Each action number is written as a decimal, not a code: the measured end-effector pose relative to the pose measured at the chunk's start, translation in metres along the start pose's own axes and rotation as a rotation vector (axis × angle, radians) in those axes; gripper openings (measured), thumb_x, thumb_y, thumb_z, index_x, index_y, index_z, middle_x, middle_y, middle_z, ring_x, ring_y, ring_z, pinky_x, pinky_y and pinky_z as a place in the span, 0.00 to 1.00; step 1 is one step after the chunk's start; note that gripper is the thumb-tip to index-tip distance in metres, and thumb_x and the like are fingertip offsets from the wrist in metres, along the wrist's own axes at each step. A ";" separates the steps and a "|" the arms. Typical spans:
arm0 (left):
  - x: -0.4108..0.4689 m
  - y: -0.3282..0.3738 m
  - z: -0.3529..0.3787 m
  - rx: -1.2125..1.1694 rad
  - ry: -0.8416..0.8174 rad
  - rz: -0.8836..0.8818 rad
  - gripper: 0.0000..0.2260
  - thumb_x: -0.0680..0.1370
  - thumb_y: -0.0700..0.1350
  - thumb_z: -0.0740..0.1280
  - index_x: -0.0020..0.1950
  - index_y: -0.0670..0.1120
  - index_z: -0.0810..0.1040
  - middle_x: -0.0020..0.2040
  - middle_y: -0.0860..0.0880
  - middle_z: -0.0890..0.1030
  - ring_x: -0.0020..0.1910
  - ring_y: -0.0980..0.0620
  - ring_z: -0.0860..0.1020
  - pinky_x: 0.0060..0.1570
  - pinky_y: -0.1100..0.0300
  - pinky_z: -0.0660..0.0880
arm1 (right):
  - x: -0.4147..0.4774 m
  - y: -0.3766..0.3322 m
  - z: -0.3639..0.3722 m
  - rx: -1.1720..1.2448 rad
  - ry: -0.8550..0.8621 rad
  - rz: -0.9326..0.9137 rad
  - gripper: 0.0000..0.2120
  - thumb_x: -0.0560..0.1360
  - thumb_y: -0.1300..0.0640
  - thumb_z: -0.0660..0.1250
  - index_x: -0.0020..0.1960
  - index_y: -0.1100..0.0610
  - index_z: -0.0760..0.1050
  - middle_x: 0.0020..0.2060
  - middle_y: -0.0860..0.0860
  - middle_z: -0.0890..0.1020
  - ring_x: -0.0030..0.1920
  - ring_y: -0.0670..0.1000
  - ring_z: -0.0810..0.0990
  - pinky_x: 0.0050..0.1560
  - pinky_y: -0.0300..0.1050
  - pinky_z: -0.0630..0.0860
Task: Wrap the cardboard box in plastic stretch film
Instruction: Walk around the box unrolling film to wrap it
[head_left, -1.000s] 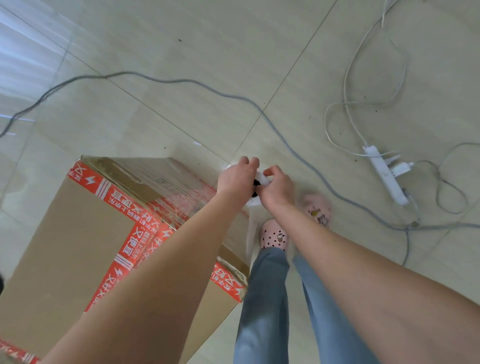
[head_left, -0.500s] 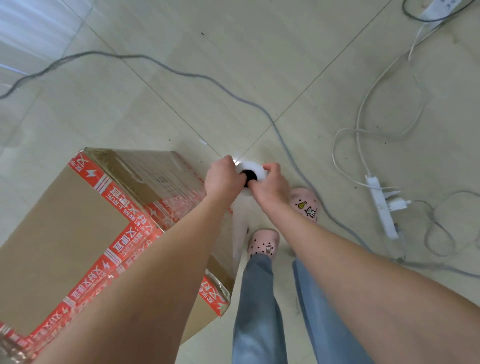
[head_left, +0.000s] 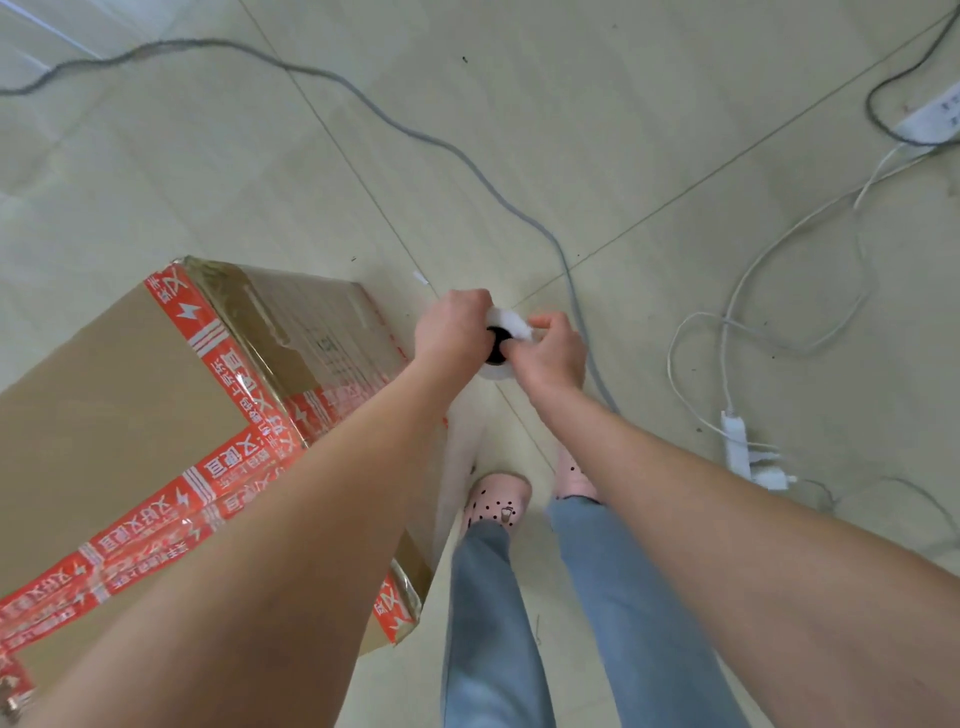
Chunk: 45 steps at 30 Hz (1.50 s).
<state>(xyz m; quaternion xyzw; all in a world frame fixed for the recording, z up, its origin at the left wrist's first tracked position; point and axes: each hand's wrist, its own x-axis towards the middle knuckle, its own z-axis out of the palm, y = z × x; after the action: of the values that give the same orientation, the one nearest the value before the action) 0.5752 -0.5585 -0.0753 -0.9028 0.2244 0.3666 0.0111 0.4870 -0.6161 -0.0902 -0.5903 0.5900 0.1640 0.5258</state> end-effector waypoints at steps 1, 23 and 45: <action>0.001 -0.002 -0.001 -0.044 0.006 -0.030 0.10 0.72 0.40 0.63 0.53 0.43 0.76 0.48 0.43 0.79 0.48 0.41 0.78 0.37 0.57 0.69 | 0.000 -0.003 0.002 0.046 -0.033 0.053 0.18 0.66 0.57 0.70 0.54 0.52 0.71 0.51 0.51 0.77 0.46 0.54 0.79 0.47 0.48 0.77; 0.031 -0.047 -0.039 0.023 0.072 0.025 0.12 0.74 0.41 0.64 0.57 0.43 0.73 0.52 0.43 0.75 0.49 0.40 0.77 0.37 0.53 0.70 | 0.010 -0.075 0.039 -0.180 -0.115 -0.149 0.07 0.67 0.60 0.66 0.42 0.49 0.76 0.35 0.47 0.76 0.44 0.56 0.78 0.44 0.46 0.75; 0.084 -0.085 -0.099 0.008 -0.003 0.003 0.16 0.75 0.44 0.65 0.61 0.44 0.68 0.54 0.44 0.73 0.44 0.42 0.76 0.32 0.55 0.65 | 0.036 -0.165 0.075 -0.078 -0.181 0.015 0.15 0.69 0.64 0.68 0.50 0.47 0.74 0.47 0.51 0.79 0.47 0.55 0.80 0.48 0.54 0.80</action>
<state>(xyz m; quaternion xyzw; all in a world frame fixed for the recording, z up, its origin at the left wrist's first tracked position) 0.7288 -0.5338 -0.0712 -0.9019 0.2274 0.3669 0.0145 0.6709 -0.6150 -0.0781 -0.5885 0.5379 0.2434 0.5524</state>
